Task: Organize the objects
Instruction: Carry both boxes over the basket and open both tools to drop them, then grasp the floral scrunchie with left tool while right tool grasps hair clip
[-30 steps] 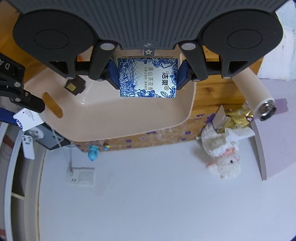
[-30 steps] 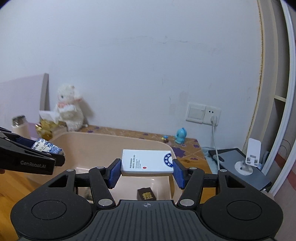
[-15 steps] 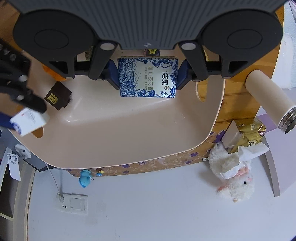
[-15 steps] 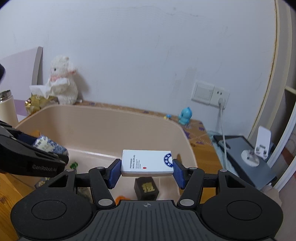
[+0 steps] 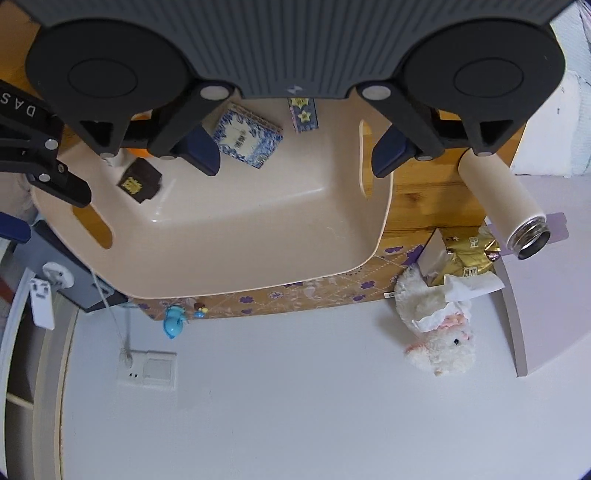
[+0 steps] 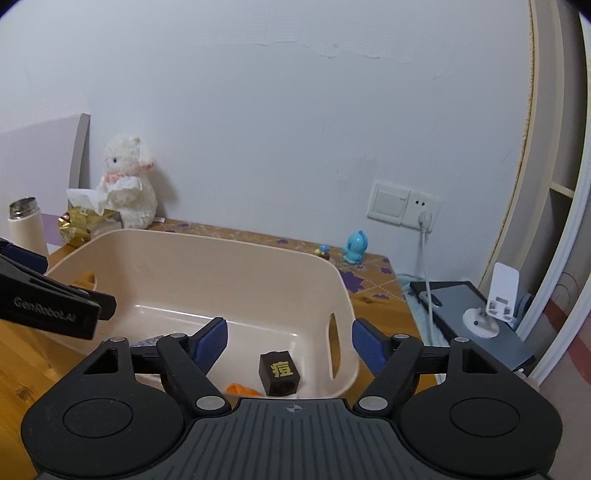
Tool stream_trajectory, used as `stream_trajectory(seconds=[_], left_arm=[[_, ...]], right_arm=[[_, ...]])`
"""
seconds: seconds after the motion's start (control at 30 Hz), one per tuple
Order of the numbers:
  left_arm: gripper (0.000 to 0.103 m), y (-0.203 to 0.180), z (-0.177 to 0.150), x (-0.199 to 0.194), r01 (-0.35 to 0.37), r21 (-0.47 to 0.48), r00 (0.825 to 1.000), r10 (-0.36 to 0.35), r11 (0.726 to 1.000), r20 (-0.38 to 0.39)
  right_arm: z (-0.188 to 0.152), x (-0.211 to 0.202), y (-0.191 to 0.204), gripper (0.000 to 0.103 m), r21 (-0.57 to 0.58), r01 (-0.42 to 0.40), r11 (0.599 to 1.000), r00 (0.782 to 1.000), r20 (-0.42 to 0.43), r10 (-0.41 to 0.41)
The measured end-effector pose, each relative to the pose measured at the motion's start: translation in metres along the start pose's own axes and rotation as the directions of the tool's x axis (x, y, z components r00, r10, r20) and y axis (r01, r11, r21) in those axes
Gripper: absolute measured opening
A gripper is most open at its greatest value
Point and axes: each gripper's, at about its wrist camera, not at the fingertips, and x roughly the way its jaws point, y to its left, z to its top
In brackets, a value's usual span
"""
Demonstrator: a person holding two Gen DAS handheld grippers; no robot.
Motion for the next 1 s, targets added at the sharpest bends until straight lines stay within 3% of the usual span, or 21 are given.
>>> stream_trajectory(seconds=[0.43, 1.0], left_arm=[[0.090, 0.007, -0.041, -0.034, 0.036, -0.002, 0.999, -0.036, 0.999, -0.036], [0.090, 0.008, -0.110, 0.012, 0.071, -0.029, 0.979, -0.075, 0.997, -0.191]], right_arm=[[-0.026, -0.034, 0.001, 0.079, -0.017, -0.028, 0.999, 0.999, -0.047, 0.027], [-0.079, -0.016, 0.014, 0.079, -0.006, -0.058, 0.998, 0.979, -0.194, 0.056]])
